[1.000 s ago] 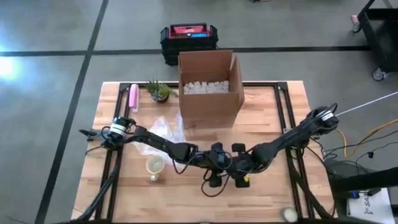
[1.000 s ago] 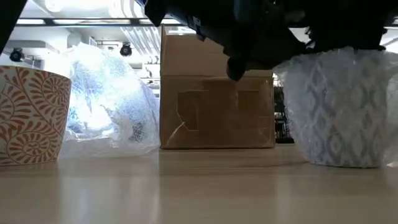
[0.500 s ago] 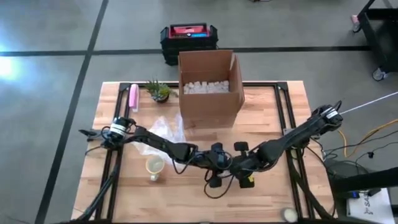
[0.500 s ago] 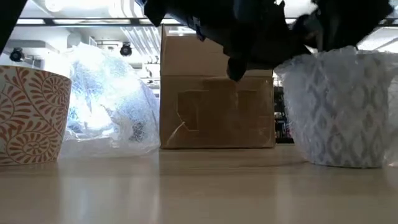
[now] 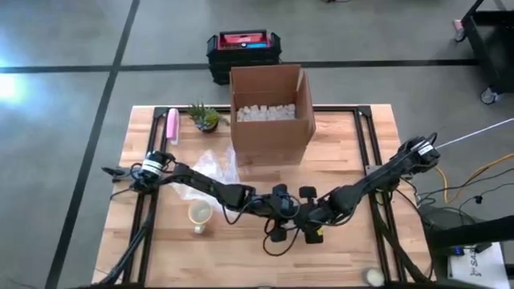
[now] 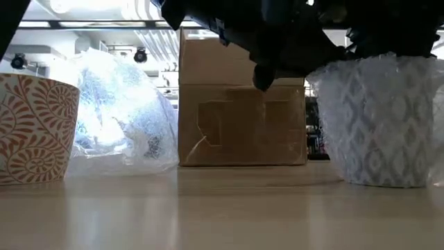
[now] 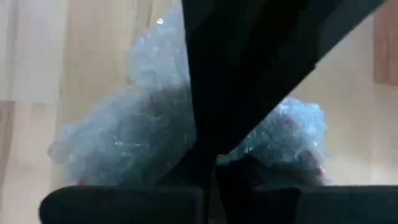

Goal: Wrap mug
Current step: Wrap the gray patterned mug using the right bubble wrap

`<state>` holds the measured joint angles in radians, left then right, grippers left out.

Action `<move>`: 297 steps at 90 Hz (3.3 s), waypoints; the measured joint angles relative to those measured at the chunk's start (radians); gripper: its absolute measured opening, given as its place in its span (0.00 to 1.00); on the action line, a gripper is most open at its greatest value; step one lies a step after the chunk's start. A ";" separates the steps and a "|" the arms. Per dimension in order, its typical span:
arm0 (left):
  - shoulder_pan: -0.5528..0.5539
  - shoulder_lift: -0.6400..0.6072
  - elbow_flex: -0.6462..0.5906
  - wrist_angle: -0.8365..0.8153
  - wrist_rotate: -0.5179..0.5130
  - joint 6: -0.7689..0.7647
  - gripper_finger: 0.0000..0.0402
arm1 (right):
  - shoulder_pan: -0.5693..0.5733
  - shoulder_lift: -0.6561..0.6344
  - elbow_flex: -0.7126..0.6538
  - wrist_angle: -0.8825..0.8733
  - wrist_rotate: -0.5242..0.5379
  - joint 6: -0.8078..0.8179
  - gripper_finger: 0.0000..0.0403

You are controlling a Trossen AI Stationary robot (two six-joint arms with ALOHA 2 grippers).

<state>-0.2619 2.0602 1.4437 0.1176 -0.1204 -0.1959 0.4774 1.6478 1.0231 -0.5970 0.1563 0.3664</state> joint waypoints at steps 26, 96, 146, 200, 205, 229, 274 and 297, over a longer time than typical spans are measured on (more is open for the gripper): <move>0.000 -0.002 0.003 0.016 -0.001 0.004 0.00 | 0.005 -0.087 0.098 -0.125 -0.027 -0.027 0.02; 0.000 0.001 0.000 0.007 -0.001 0.004 0.00 | 0.125 -0.291 0.014 -0.412 -0.061 0.318 0.02; 0.002 0.000 0.000 0.010 -0.001 0.004 0.00 | 0.161 -0.277 -0.101 -0.421 -0.042 0.400 0.12; 0.002 0.000 0.000 0.010 -0.001 0.004 0.00 | 0.170 -0.283 -0.130 -0.327 0.045 0.319 0.43; 0.002 0.000 0.000 0.010 0.000 0.004 0.00 | 0.170 -0.269 -0.134 -0.328 0.089 0.310 0.41; 0.002 0.000 0.000 0.010 0.000 0.004 0.00 | 0.168 -0.266 -0.073 -0.321 0.104 0.231 0.07; 0.003 -0.001 0.000 0.010 0.000 0.002 0.00 | 0.161 -0.269 -0.017 -0.089 0.210 0.059 0.01; 0.004 -0.001 0.000 0.009 0.000 0.000 0.00 | 0.148 -0.246 -0.001 -0.159 0.210 0.079 0.01</move>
<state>-0.2581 2.0594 1.4442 0.1268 -0.1207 -0.1960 0.6255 1.4014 1.0220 -0.7565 0.3664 0.4456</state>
